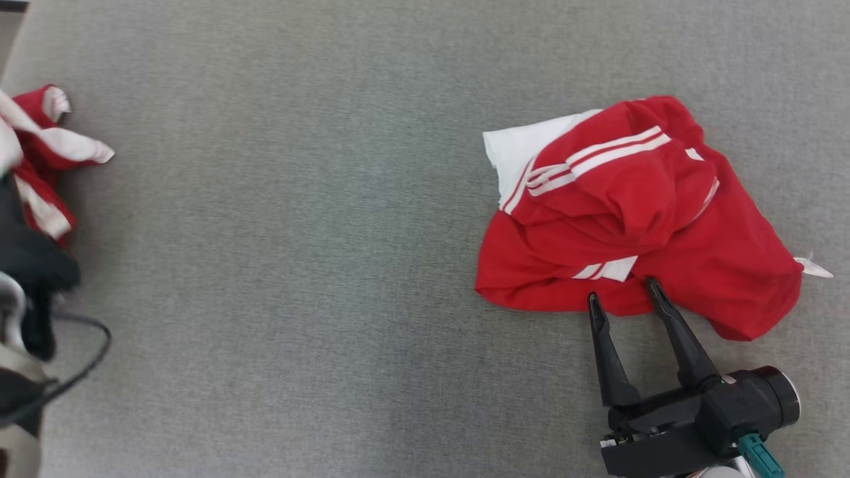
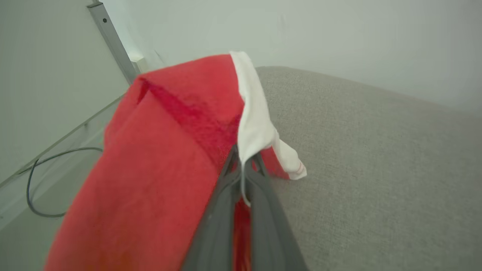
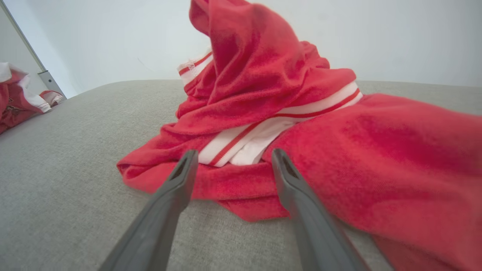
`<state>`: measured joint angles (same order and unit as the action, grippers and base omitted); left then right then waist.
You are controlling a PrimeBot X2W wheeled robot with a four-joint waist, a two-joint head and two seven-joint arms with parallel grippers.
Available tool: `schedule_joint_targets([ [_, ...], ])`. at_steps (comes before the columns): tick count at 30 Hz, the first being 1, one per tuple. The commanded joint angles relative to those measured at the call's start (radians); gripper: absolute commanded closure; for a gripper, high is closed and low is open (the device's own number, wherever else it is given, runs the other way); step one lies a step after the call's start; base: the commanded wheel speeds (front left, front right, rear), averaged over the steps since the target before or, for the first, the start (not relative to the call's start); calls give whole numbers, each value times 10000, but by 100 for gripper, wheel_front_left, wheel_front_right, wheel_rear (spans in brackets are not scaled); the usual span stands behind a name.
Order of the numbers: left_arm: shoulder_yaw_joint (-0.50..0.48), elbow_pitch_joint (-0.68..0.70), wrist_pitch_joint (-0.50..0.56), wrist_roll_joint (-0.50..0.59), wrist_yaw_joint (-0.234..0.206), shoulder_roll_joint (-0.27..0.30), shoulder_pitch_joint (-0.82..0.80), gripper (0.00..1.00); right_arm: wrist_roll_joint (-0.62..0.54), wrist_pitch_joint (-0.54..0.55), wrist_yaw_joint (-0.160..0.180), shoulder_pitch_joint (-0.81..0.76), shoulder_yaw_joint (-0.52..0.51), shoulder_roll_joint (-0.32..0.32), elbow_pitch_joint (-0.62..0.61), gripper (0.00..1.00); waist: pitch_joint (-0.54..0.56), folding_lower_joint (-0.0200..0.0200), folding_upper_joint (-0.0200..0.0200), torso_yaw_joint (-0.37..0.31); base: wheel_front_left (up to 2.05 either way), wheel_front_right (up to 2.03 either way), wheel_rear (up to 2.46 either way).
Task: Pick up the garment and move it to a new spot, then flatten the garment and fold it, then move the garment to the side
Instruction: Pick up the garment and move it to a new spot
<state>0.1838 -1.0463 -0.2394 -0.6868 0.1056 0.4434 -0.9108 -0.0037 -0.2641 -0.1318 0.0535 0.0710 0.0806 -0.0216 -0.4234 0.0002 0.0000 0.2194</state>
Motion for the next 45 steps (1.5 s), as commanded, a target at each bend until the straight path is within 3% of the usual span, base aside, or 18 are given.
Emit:
schedule_joint_targets([
  [1, 15, -375, -34, -97, 22, -65, 176, 100, -62, -4, 22, 28, 49, 37, -51, 0, -69, -2, 0, -115, 0, 0, 0],
  [5, 85, -1110, -56, -176, 113, -222, 52, 100, -81, -5, 22, 56, 77, 76, -77, 0, 1, -2, 0, -145, 0, 0, 0],
  [6, 110, -1220, -81, -177, 141, -226, -2, 30, -81, -5, 22, 56, 98, 82, -86, 0, 39, -2, 0, -133, 0, 0, 0],
  [7, 135, -1307, -82, -171, 163, -220, -39, 0, -71, -5, 22, 49, 130, 75, -76, 0, 89, -2, 0, -122, 0, 0, 0],
  [14, -93, -1011, -265, -202, 216, 94, -357, 0, -22, -4, 22, -63, 364, 0, 84, 0, 655, -2, 0, -25, 0, 0, 0],
  [21, -596, 732, -260, 442, 247, 658, -218, 0, 249, -4, 22, -126, 548, -204, 295, 0, 1469, -2, 0, -155, 0, 0, 0],
  [27, -1060, 2932, -263, 1440, 154, 805, 713, 0, 440, -5, 22, -167, 583, -293, 379, 0, 2186, -2, 0, -679, 0, 0, 0],
  [33, -1565, 4835, -264, 2043, -9, 245, 2301, 0, 859, -5, 22, -393, 554, -317, 404, 0, 2839, -2, 0, -1380, 0, 0, 0],
  [45, -1417, 7035, -265, 3004, -359, -952, 5322, 0, 1264, -4, 22, -616, 218, -319, 527, 0, 3499, -2, 0, -2508, 0, 0, 0],
])
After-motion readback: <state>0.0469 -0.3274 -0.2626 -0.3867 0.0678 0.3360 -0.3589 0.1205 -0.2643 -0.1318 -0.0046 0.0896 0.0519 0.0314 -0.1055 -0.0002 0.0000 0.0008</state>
